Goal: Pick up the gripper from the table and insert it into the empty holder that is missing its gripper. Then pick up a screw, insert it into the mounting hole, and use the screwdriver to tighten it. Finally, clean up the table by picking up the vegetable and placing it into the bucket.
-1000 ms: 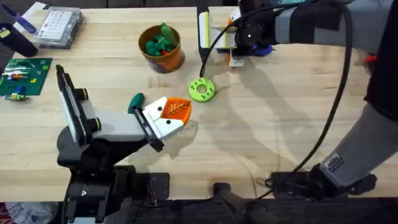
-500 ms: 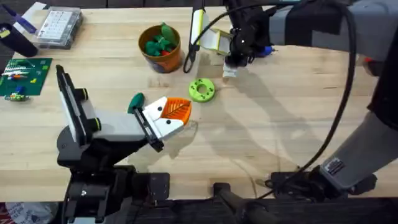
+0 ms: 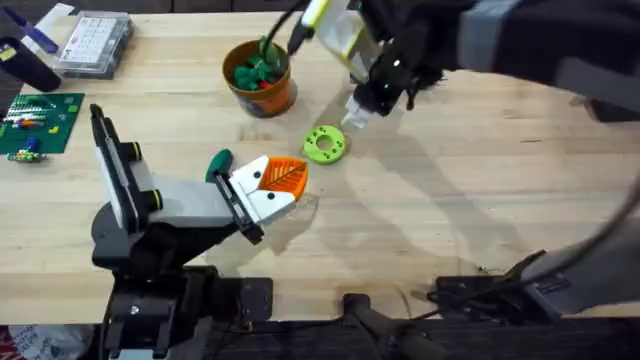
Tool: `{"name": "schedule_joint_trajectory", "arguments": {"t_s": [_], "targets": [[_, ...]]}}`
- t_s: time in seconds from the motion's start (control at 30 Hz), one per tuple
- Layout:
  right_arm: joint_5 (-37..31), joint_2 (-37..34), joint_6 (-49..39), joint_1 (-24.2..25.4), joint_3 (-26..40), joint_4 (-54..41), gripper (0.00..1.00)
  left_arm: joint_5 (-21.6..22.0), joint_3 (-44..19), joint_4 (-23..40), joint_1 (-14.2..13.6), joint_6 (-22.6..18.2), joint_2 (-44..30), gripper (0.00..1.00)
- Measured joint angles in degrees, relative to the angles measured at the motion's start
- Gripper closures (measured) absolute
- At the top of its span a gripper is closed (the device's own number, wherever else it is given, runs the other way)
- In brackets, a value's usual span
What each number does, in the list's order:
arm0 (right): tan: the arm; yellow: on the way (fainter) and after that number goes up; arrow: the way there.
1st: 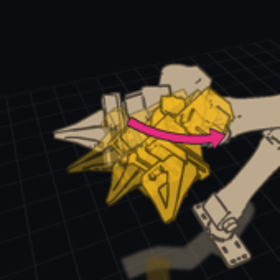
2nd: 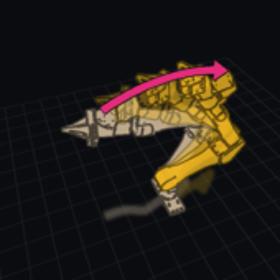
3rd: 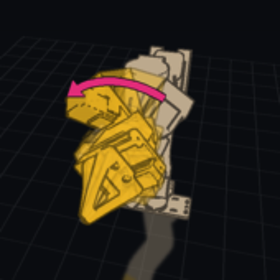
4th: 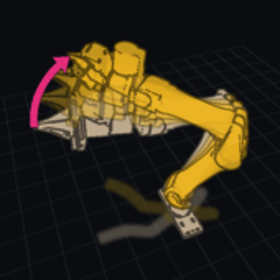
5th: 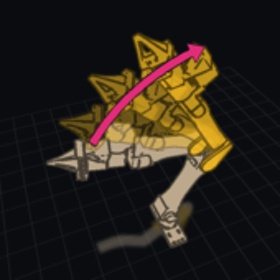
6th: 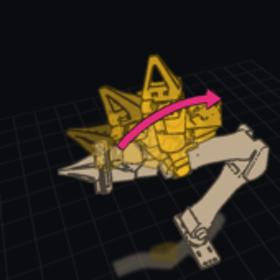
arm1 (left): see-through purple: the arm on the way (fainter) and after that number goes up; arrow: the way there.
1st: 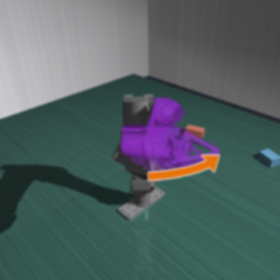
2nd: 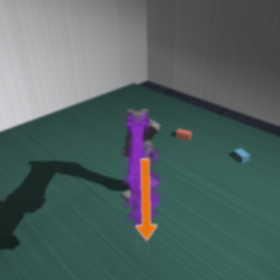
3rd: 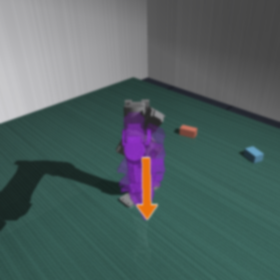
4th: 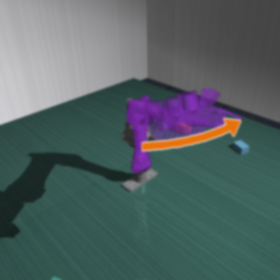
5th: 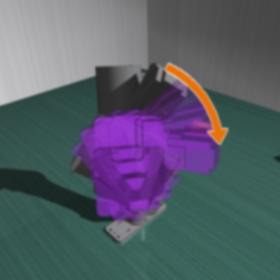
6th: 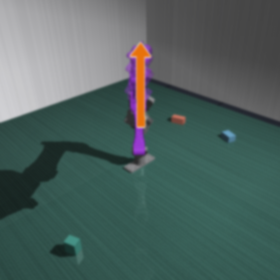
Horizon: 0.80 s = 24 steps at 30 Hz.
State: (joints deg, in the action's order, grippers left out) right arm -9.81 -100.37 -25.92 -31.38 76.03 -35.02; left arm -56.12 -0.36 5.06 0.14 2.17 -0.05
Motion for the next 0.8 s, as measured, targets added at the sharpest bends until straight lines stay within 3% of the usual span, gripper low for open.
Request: {"name": "schedule_joint_trajectory", "arguments": {"t_s": [0.43,0.8], "targets": [[-2.4,22.3,18.7,-0.5,0.0,-13.9,0.014,0.0,0.0,0.0,0.0,0.0,0.0,0.988],[-2.4,26.5,22.4,-0.5,0.1,-19.4,0.014,0.0,0.0,0.0,0.0,0.0,0.0,0.988]]}}
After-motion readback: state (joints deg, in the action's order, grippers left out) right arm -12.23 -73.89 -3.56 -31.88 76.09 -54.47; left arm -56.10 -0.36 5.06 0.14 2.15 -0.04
